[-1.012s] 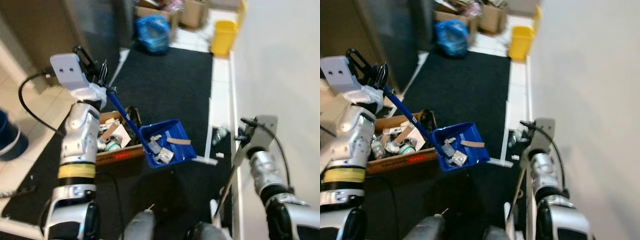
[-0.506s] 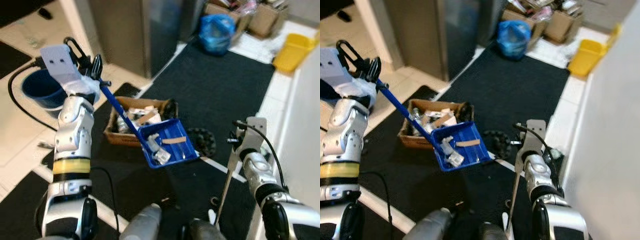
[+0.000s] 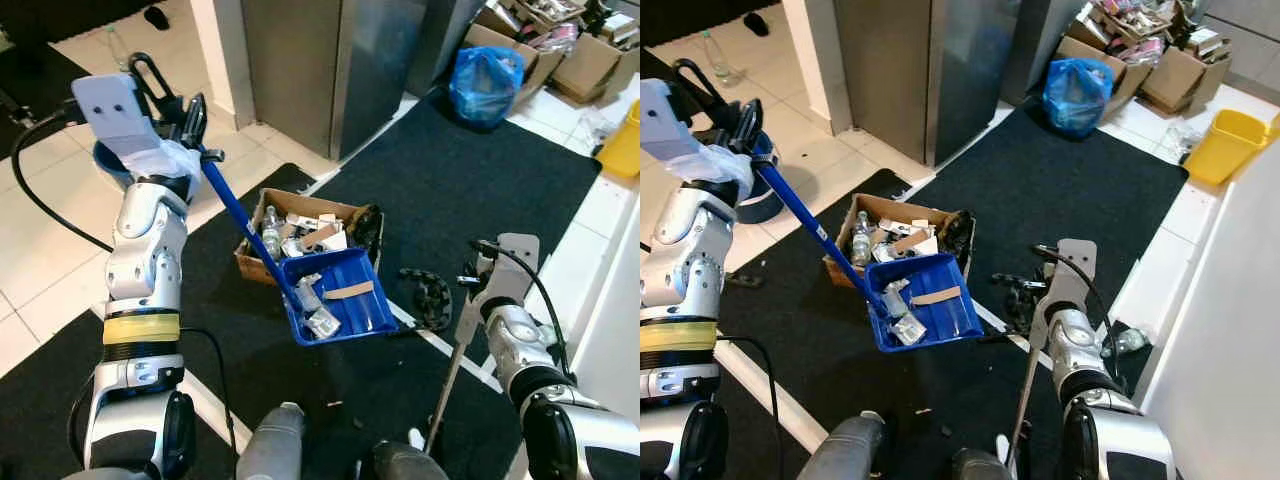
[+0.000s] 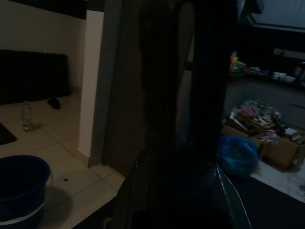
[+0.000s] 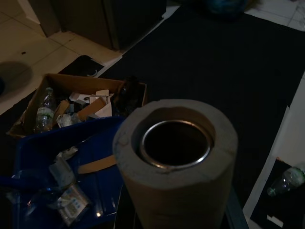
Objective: Sweep floor
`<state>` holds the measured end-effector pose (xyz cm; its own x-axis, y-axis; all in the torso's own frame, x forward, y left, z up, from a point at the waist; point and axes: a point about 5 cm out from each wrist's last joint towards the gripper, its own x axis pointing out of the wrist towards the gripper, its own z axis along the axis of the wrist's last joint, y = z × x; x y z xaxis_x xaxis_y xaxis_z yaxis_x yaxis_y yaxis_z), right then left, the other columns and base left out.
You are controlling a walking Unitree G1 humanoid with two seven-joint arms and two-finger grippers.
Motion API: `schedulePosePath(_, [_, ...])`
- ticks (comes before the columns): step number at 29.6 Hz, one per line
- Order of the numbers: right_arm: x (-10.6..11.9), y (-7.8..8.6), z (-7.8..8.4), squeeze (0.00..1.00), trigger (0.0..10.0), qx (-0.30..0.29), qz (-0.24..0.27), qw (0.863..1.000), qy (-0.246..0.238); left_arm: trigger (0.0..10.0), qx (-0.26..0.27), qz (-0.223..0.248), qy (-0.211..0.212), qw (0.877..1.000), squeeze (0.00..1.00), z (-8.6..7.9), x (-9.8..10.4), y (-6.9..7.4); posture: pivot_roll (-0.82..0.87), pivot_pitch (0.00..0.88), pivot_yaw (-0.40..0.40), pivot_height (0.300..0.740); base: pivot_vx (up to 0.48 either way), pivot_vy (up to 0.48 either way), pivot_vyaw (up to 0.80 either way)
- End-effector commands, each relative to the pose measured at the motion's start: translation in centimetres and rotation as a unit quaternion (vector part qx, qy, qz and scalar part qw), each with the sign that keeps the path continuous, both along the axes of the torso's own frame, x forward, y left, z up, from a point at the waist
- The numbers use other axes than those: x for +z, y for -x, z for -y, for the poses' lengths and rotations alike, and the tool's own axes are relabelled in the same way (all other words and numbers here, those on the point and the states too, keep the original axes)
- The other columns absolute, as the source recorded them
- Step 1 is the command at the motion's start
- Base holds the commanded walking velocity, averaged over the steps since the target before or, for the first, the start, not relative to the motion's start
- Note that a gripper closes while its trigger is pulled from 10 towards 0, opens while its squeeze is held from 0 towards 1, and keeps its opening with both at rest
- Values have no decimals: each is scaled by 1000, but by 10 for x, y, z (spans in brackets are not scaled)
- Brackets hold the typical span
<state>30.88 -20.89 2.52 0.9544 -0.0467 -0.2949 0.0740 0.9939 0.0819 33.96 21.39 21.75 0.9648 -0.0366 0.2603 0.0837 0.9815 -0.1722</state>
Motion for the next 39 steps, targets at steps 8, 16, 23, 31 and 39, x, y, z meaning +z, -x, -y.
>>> schedulePosePath(8, [-1,1,-2,0,10000,-16,3,999,-30,10000,-18,23,5,1000,0,4,11,1,175,18,-37,740,0,0,0])
schedulePosePath(16, [-2,3,0,0,10000,-21,9,999,-39,10000,-21,18,7,1000,0,5,8,1,161,30,-28,740,307,0,0])
schedulePosePath(23, [-2,3,0,0,10000,-22,10,999,-40,10000,-23,17,6,1000,0,5,8,0,157,27,-26,740,343,0,0])
schedulePosePath(31, [-2,2,0,0,10000,-19,12,999,-43,10000,-29,16,4,999,0,8,7,0,157,29,-28,740,466,0,0])
schedulePosePath(39, [-1,2,0,0,10000,-14,11,999,-42,10000,-34,16,2,999,0,9,6,0,156,19,-32,740,480,0,0])
